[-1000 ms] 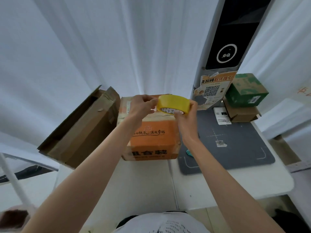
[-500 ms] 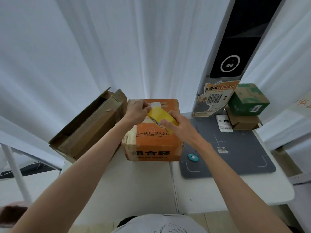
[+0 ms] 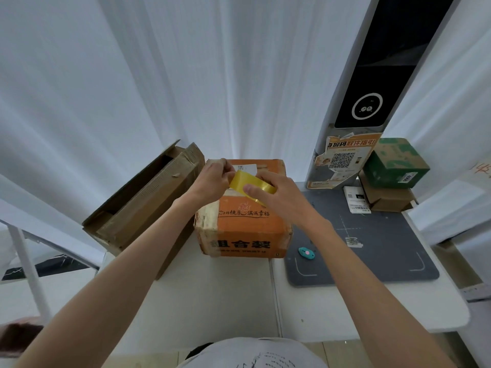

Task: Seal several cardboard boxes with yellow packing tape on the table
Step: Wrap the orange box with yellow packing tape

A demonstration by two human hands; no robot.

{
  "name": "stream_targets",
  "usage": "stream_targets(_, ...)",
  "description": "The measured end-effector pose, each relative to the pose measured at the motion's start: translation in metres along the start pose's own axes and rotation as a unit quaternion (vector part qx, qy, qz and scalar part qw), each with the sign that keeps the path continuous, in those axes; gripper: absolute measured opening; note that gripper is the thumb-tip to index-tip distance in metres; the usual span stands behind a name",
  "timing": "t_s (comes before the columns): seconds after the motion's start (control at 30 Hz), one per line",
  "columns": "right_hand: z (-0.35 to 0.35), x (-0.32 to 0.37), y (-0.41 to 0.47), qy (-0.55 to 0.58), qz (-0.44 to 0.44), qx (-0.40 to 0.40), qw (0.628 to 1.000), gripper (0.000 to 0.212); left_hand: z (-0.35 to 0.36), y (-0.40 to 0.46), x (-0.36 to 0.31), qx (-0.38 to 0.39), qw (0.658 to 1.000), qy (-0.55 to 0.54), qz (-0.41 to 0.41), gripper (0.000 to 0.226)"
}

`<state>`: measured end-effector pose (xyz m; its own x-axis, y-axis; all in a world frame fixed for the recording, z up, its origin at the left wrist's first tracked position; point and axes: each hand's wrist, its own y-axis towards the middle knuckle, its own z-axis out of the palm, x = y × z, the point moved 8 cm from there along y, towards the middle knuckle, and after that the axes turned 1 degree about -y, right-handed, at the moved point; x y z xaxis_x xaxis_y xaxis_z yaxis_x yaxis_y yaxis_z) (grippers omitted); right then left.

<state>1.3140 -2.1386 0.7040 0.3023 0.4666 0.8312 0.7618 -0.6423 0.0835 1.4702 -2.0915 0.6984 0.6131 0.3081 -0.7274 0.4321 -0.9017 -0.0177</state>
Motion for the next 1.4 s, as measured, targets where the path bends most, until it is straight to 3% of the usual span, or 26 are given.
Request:
stream_targets(0.23,0.002,0.026,0.009,-0.002,0.002,-0.002,1.000,0.033,-0.023,-0.001,0.001,0.006,1.000,0.025,-0.002,0.010)
stream_targets(0.37,-0.016,0.005,0.013,-0.126,0.046,-0.046,0.990,0.035,-0.062,-0.001,0.002,-0.040,0.998,-0.042,-0.026,0.010)
stream_targets(0.5,-0.018,0.005,0.020,-0.061,0.052,-0.024,0.997,0.038,-0.086,-0.001,-0.032,-0.049,0.998,-0.016,0.044,0.007)
stream_targets(0.7,-0.014,0.013,0.023,0.042,0.080,0.022,0.996,0.012,-0.095,0.003,-0.057,-0.036,0.994,0.029,0.097,0.006)
stream_targets(0.9,-0.010,0.007,0.019,0.060,0.099,0.015,0.993,0.009,-0.086,0.006,-0.051,-0.038,0.994,0.017,0.099,0.005)
stream_targets(1.0,0.006,0.001,0.014,0.138,0.137,0.040,0.980,0.012,-0.079,0.008,-0.049,-0.032,0.995,0.012,0.098,0.002)
stream_targets(1.07,0.018,-0.001,0.011,0.183,0.161,0.054,0.968,0.016,-0.076,0.010,-0.047,-0.032,0.994,0.015,0.102,0.006)
stream_targets(1.2,0.025,-0.009,0.008,0.170,0.183,0.031,0.968,0.018,-0.072,0.011,-0.031,-0.027,0.995,-0.005,0.097,0.030)
stream_targets(1.33,0.022,-0.021,0.005,0.163,0.185,0.014,0.969,0.009,-0.074,0.006,0.020,-0.063,0.997,-0.035,0.033,0.037)
stream_targets(1.4,0.018,-0.026,0.003,0.158,0.196,0.009,0.968,0.009,-0.055,-0.003,0.056,0.010,1.000,-0.007,-0.012,0.050)
